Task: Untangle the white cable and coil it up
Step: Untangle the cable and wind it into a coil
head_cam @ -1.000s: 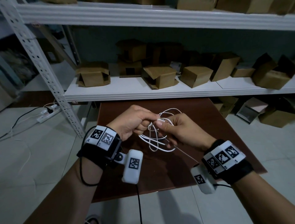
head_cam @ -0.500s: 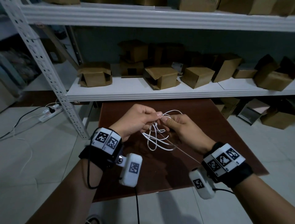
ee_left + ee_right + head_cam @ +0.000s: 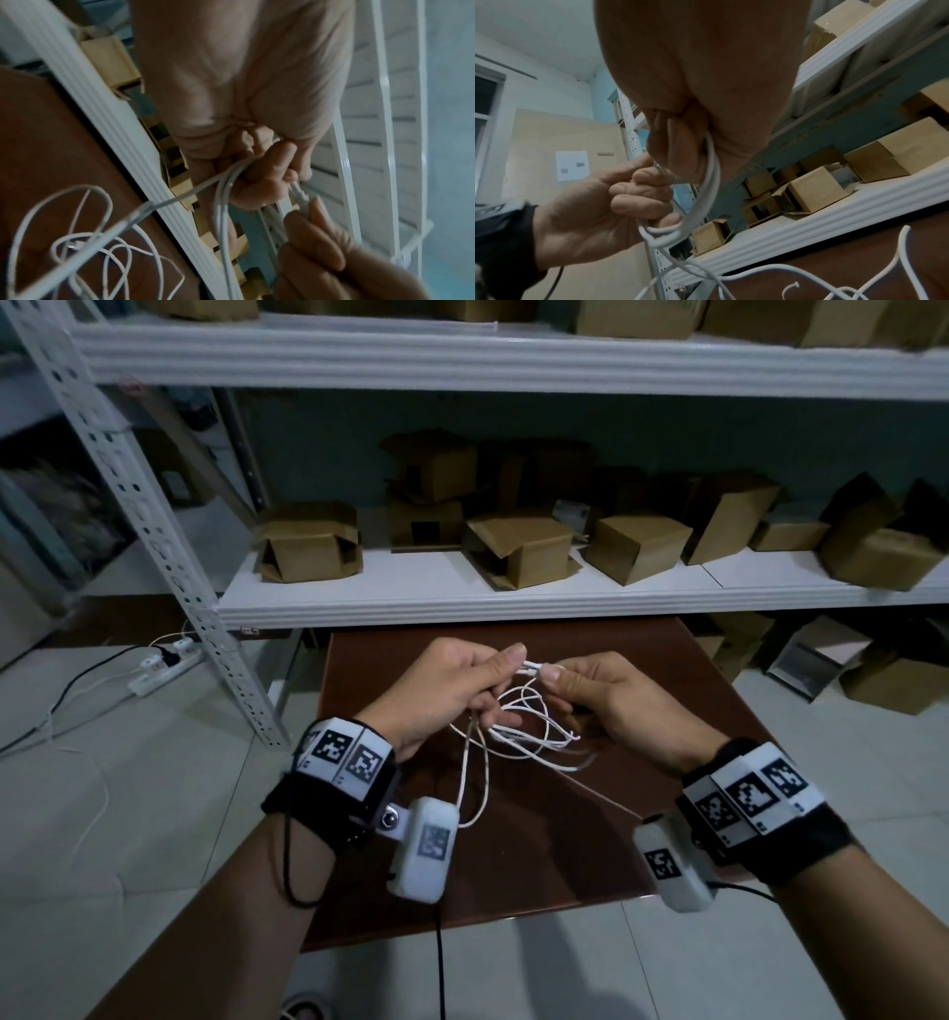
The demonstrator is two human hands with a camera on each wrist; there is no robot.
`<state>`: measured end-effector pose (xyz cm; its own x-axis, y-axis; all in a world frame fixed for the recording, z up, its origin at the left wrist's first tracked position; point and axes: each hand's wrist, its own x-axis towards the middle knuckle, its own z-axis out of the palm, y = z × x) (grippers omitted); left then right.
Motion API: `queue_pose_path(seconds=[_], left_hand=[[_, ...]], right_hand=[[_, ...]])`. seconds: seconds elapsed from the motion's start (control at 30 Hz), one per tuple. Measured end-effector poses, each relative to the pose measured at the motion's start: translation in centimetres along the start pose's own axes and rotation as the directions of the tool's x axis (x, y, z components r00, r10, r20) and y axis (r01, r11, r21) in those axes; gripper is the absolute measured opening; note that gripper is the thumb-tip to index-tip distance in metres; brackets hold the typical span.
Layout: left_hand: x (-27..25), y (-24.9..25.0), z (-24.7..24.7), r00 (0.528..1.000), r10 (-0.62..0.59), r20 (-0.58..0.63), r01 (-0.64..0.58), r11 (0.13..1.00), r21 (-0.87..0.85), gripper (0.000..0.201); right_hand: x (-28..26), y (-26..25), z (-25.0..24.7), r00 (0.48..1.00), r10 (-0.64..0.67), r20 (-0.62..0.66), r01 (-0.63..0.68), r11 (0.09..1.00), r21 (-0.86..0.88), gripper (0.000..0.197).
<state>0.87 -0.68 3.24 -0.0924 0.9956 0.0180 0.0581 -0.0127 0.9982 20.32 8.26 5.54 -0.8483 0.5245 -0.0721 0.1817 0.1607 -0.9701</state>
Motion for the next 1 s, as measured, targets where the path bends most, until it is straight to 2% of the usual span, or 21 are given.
queue_pose_path(seconds=[0.17,0.3,0.4,0.5,0.63,0.67,0.77,0.87,0.97,1.0], left_hand=[[0.2,0.0,-0.8,0.999,0.0,-0.049,-0.007,0.99,-0.143,0.04],[1.0,-1.1,0.0,0.98,0.064,-0.186,-0.097,0.98,-0.175,0.038],[1.2,-1.4,0.3,0.961,0.179,-0.211,-0.185,0.983,-0.011,0.037],[1.3,-1.4,1.0,0.94,0.304,-0.158,-0.267,0.939,0.217,0.034],[1.3,-1.5,2.6,0.944,0.32,-0.08,-0.271,0.89,0.365,0.034],[1.4,-1.5,2.6,0.946,0.314,-0.077,-0.265,0.889,0.374,0.035],[1.3,-1.2,1.9,0.962,0.266,-0.067,-0.24,0.935,0.262,0.035],[1.1,-1.0,1.5,0.976,0.211,-0.06,-0.203,0.973,0.11,0.041],[1.0,-0.9,1.1,0.986,0.164,-0.016,-0.164,0.986,0.017,0.051],[1.0,-0.9,1.0,0.988,0.156,0.005,-0.156,0.988,-0.005,0.049]], right_hand=[[0.1,-0.1,0.5,0.991,-0.059,-0.119,0.063,0.997,0.034,0.041],[0.6,0.6,1.8,0.981,-0.096,-0.171,0.105,0.993,0.045,0.04],[0.6,1.0,1.4,0.993,-0.058,-0.103,0.072,0.987,0.141,0.034],[0.4,0.9,0.7,0.998,-0.038,-0.049,0.044,0.993,0.11,0.022],[0.5,0.5,1.0,0.999,0.012,-0.041,-0.012,1.0,0.004,0.015],[0.4,0.4,1.1,0.999,0.011,-0.041,-0.012,1.0,-0.02,0.02],[0.4,0.1,1.3,0.996,-0.025,-0.081,0.022,0.999,-0.043,0.045],[0.5,-0.2,1.3,0.989,-0.077,-0.123,0.079,0.997,0.013,0.043],[0.7,0.0,1.5,0.976,-0.111,-0.188,0.125,0.99,0.064,0.061],[0.7,-0.1,1.6,0.966,-0.12,-0.23,0.142,0.987,0.082,0.061]])
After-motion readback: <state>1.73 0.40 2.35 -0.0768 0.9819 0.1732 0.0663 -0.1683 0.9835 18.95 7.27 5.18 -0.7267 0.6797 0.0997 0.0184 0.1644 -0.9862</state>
